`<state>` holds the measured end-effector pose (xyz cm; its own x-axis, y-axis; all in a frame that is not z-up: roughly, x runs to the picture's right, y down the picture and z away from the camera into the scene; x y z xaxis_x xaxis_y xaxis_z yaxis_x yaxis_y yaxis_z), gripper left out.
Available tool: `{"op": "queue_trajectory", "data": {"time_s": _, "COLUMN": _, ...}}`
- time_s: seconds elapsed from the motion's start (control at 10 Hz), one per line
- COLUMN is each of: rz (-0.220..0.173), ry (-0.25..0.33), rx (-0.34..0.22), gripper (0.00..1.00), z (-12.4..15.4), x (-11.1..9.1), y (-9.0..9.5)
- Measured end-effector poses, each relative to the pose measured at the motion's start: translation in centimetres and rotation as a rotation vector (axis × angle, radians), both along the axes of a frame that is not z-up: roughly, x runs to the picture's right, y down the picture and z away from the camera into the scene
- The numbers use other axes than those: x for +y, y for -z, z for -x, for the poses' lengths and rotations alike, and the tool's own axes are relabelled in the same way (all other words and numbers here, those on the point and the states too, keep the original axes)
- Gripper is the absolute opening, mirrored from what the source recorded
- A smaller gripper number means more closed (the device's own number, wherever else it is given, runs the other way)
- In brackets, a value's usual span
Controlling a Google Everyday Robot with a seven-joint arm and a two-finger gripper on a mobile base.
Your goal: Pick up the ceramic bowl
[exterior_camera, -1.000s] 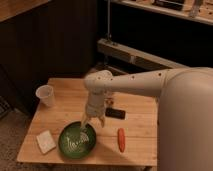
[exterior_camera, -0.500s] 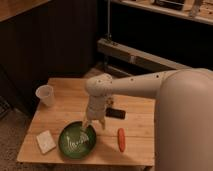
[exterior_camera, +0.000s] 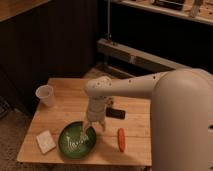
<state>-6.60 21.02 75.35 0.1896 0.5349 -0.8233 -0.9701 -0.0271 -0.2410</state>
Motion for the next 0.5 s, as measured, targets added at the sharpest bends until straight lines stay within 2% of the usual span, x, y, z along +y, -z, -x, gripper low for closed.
{"op": "queue_trajectory", "data": {"time_s": 0.5, "rz": 0.018, "ry": -0.002, "rx": 0.025, "gripper": 0.65, "z": -0.09, "x": 1.04, "y": -0.92}}
